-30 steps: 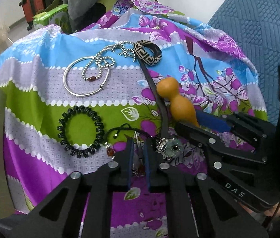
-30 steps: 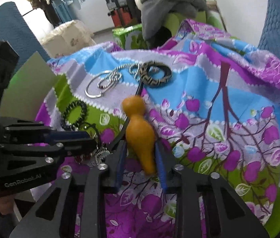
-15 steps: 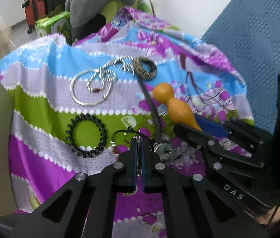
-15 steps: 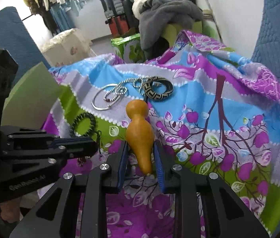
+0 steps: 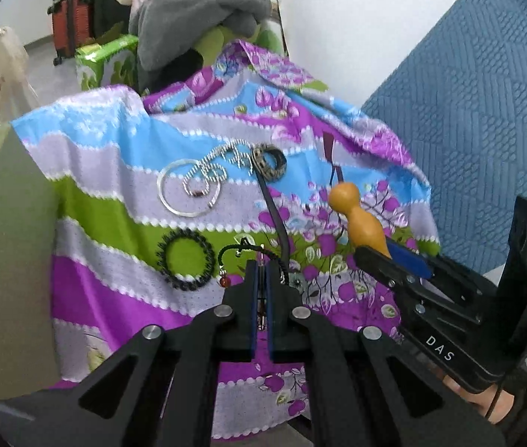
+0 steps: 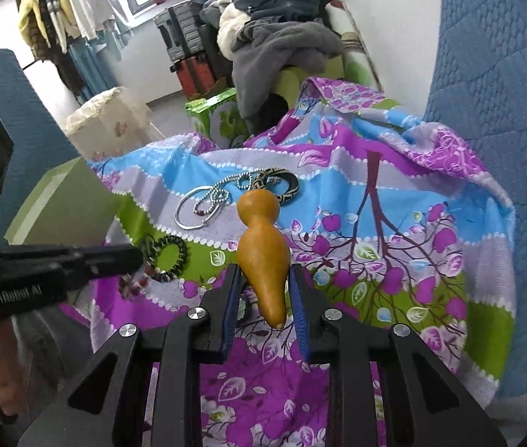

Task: Organize jewelry
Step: 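Lift and carry the earring and gourd pendant over the white box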

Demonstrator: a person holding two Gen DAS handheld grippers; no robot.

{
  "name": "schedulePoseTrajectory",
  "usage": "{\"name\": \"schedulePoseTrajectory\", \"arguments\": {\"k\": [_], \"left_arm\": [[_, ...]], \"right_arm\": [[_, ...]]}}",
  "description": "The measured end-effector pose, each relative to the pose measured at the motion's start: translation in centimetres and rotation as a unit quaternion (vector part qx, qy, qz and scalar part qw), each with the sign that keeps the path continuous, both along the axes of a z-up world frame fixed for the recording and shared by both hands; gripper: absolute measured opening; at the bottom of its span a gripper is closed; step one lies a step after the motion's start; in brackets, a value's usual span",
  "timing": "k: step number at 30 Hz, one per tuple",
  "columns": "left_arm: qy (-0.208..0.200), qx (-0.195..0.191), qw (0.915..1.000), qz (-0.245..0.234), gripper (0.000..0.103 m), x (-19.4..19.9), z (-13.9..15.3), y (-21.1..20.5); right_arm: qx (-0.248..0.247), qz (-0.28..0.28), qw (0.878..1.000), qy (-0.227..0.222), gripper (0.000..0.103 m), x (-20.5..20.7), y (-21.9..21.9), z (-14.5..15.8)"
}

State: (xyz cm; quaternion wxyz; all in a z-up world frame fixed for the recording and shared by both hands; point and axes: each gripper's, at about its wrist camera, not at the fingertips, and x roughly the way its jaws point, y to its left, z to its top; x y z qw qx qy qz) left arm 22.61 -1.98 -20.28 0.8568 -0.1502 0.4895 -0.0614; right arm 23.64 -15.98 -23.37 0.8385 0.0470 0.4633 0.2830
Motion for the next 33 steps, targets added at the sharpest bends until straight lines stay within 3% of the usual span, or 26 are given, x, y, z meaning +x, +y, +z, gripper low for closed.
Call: {"name": "schedulePoseTrajectory", "arguments": {"k": [20, 33], "left_arm": [[-0.089, -0.007, 0.9952, 0.04, 0.003, -4.3, 9.8, 5.4], [-0.123, 0.014, 0.9891, 0.081, 0.003, -6.5, 13.8, 11.5]], "right_arm": [[0.03, -0.011, 0.998, -0.06, 0.024, -1.6, 2.3, 11.0], [0.055, 0.033, 0.994, -0.091, 0.024, -1.5, 8.7, 16.8]]}}
